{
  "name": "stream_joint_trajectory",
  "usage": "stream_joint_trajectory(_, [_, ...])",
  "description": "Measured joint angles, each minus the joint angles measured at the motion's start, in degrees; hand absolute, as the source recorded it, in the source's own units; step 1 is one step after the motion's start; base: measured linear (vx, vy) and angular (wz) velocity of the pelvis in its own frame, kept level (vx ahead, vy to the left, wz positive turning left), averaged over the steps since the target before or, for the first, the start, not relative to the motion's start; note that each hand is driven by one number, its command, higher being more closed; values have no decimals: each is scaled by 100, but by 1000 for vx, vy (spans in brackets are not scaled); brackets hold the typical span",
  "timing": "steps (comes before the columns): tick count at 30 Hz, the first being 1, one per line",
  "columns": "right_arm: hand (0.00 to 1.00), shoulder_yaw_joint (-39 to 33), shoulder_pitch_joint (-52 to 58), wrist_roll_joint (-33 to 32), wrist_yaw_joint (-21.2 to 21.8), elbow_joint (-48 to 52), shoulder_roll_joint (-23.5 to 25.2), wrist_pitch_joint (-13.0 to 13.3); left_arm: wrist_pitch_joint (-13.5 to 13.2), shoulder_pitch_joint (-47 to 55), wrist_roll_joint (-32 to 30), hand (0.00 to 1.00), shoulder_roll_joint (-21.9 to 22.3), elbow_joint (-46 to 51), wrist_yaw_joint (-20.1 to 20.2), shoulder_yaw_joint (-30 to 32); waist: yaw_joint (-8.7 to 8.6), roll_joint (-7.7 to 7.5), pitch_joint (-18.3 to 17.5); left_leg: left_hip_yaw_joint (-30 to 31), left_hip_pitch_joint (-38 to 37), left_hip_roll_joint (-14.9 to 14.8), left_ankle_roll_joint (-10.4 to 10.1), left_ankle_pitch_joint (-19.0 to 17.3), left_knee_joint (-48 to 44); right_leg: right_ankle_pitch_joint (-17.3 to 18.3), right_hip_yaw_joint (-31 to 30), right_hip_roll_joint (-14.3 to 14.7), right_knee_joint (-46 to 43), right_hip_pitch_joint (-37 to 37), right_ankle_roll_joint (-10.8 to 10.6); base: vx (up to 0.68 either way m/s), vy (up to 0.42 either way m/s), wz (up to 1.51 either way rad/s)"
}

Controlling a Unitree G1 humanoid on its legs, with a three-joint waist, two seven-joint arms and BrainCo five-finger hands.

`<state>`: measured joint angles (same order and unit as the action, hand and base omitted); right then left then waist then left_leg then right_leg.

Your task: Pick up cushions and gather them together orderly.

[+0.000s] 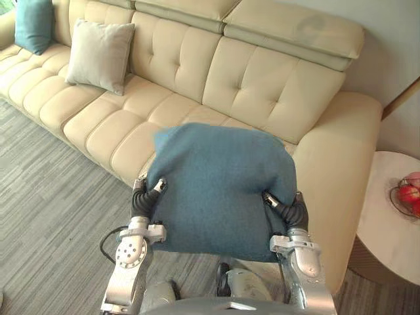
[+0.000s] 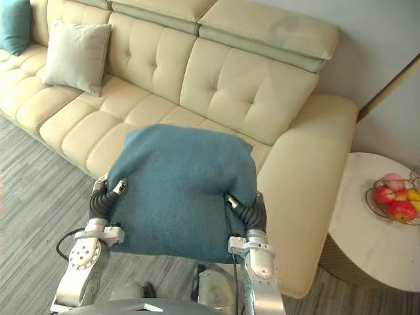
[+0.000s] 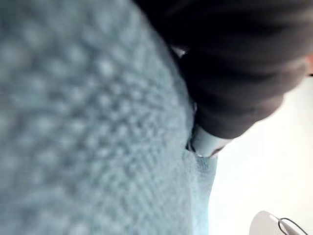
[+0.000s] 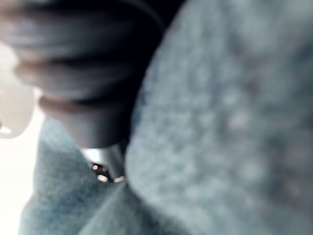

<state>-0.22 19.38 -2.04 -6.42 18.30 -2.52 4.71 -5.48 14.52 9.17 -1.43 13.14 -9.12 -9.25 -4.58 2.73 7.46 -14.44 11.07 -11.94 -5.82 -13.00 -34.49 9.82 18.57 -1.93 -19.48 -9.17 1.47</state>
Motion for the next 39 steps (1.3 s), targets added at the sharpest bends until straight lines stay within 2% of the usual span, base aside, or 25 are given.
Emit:
stream_joint_trajectory(1, [100, 19, 21, -1, 1, 89, -46, 0, -11, 26, 3, 100, 20, 12, 0, 11, 4, 13, -8, -55, 70, -90, 3, 55, -264, 7, 13, 19, 13, 57, 11, 317, -39, -33])
stream_joint_trajectory(3, [100, 47, 88, -10, -2, 410, -193, 34, -27, 78, 75, 100, 45, 26, 0, 20, 27, 42, -34, -619, 293, -502, 269, 624, -1300, 44, -3, 25, 201, 364, 72, 262, 13, -40])
stream_joint_trajectory(5, [100, 51, 98, -9, -12, 478, -226, 34, -31, 89, 76, 100, 56, 63, 6, 17, 103, 48, -41, -941, 501, -752, 364, 873, -1955, 43, -284, -1, 547, 620, 71, 194, 83, -53])
stream_joint_trajectory(7, [100, 50, 189, -6, -31, 477, -206, 27, -31, 104, 75, 100, 70, 66, 57, 12, 155, 45, -35, -929, 602, -806, 395, 238, -1916, 23, -527, -51, 790, 817, 37, 219, 163, -50])
stream_joint_trajectory(8, [100, 51, 229, -5, -31, 476, -192, 21, -30, 114, 75, 100, 63, 66, 79, 12, 183, 24, -23, -934, 603, -795, 411, 101, -1812, 12, -583, -93, 845, 881, 19, 275, 269, -44])
stream_joint_trajectory(9, [100, 51, 318, -3, -31, 476, -160, 11, -27, 184, 75, 100, 62, 66, 131, 11, 256, -56, 6, -881, 623, -702, 437, -159, -1299, 3, -736, -252, 953, 1024, -11, 227, 243, -46])
stream_joint_trajectory(11, [100, 50, 332, 11, -31, 465, -144, 10, -27, 278, 75, 100, 71, 66, 177, 11, 295, -118, 28, -519, 712, -427, 390, -209, -360, -4, -898, -503, 1012, 1099, -216, 215, 316, -54])
stream_joint_trajectory(12, [100, 51, 327, 11, -27, 380, -158, 12, -27, 354, 74, 100, 98, 67, 182, 12, 377, -81, 6, 90, 637, -148, 294, 78, 889, 1, -1070, -649, 1013, 1094, -450, 265, 522, -78])
stream_joint_trajectory(13, [100, 61, 326, 13, -22, 285, -184, 8, -27, 426, 72, 100, 130, 82, 182, 10, 426, 105, -94, 565, 461, -108, 78, 959, 1771, 47, -1210, -636, 1035, 1067, -762, 271, 545, -82])
stream_joint_trajectory(14, [100, 87, 307, 16, -14, 204, -203, 4, -26, 449, 71, 100, 108, 76, 179, 22, 445, 63, -86, 590, 421, -55, -200, 1153, 1767, 89, -1285, -691, 1056, 1085, -901, 239, 432, -58])
stream_joint_trajectory(15, [100, 186, 303, 19, -15, -4, 13, -26, -1, 438, 71, 100, -21, 81, 143, 73, 407, -247, -90, 481, 451, 153, -66, 1019, 1552, -77, -1310, -923, 1121, 1039, -919, 191, 313, -40])
stream_joint_trajectory(16, [100, 238, 321, 22, -14, -10, 133, -27, -2, 438, 71, 100, -85, 90, 90, 111, 434, -364, -87, 492, 603, 160, -14, 923, 1268, -239, -1336, -979, 1123, 948, -960, 187, 308, -48])
stream_joint_trajectory(18, [100, 299, 314, 26, 5, -10, 230, -28, 8, 507, 75, 100, -171, 88, 56, 163, 456, -432, -95, 434, 679, 105, 70, 708, 933, -499, -1401, -978, 1173, 880, -1031, 82, 182, -58])
stream_joint_trajectory(20, [100, 350, 308, 56, 13, -12, 237, -28, 7, 576, 79, 100, -212, 93, 56, 177, 544, -446, -105, 242, 579, 42, 136, 399, 659, -738, -1783, -987, 1190, 761, -1059, 56, 249, -111])
stream_joint_trajectory(21, [100, 351, 264, 92, 14, -15, 231, -26, 2, 565, 79, 100, -213, 94, 58, 177, 582, -468, -125, 130, 492, 28, 118, 180, 661, -795, -1992, -998, 1206, 630, -1062, 29, 197, -119])
stream_joint_trajectory(22, [100, 350, 235, 102, 14, -44, 228, -17, 2, 564, 79, 100, -219, 94, 58, 179, 580, -494, -146, 92, 482, 39, 111, 98, 665, -796, -2064, -1015, 1204, 546, -1062, -26, 181, -120])
stream_joint_trajectory(24, [100, 331, -9, 143, 23, -478, 226, 0, 2, 544, 80, 100, -296, 35, 62, 195, 534, -684, -264, -289, 465, 113, 152, -39, 708, -849, -2356, -1135, 1143, 126, -1063, -81, 120, -105])
stream_joint_trajectory(25, [100, 319, -43, 148, 25, -568, 225, 0, 2, 522, 80, 100, -297, -18, 66, 195, 514, -691, -267, -345, 444, 126, 153, -58, 714, -872, -2404, -1145, 1117, 71, -1060, -88, 87, -90])
stream_joint_trajectory(28, [100, 298, -94, 192, 107, -1028, 211, -8, 9, 497, 79, 100, -299, -419, 70, 228, 425, -681, -261, -737, 97, 143, 134, -74, 916, -1116, -2380, -1144, 928, -190, -1063, -63, 67, -85])
stream_joint_trajectory(29, [100, 305, -158, 208, 143, -1239, 197, -13, 35, 499, 79, 100, -298, -517, 71, 272, 363, -587, -201, -939, -39, 57, 149, -40, 1008, -1134, -2124, -1087, 822, -347, -1065, -49, 15, -85])
stream_joint_trajectory(30, [100, 311, -238, 207, 153, -1397, 210, -18, 54, 490, 78, 100, -300, -522, 71, 309, 294, -566, -189, -965, -68, -32, 138, -1, 1041, -1132, -1923, -923, 883, -395, -1063, -39, -36, -65])
stream_joint_trajectory(32, [100, 291, -253, 206, 160, -1499, 223, -18, 59, 440, 74, 100, -271, -550, 76, 311, 244, -613, -228, -805, -56, 5, 92, 70, 1058, -1248, -1664, -763, 1163, -366, -988, -4, -65, -28])
stream_joint_trajectory(33, [100, 201, -260, 205, 184, -1489, 154, -17, 65, 395, 73, 100, -203, -559, 102, 259, 236, -480, -182, -347, -17, 52, 53, 87, 1162, -1350, -1674, -660, 1309, -292, -873, 12, -86, -18])
stream_joint_trajectory(36, [100, 151, -149, 205, 194, -1455, 66, -17, 68, 347, 69, 100, -71, -553, 188, 192, 204, -336, -171, -286, -108, -21, -25, 148, 1276, -1377, -1559, -583, 1413, -171, -864, 5, -90, 0])
stream_joint_trajectory(39, [100, 142, 272, 196, 192, -978, 86, -28, 72, 407, 70, 100, -26, -513, 213, 136, 268, -122, -87, -234, -532, -345, -151, 61, 1224, -977, -1284, -401, 1146, 283, -673, 20, -97, 18])
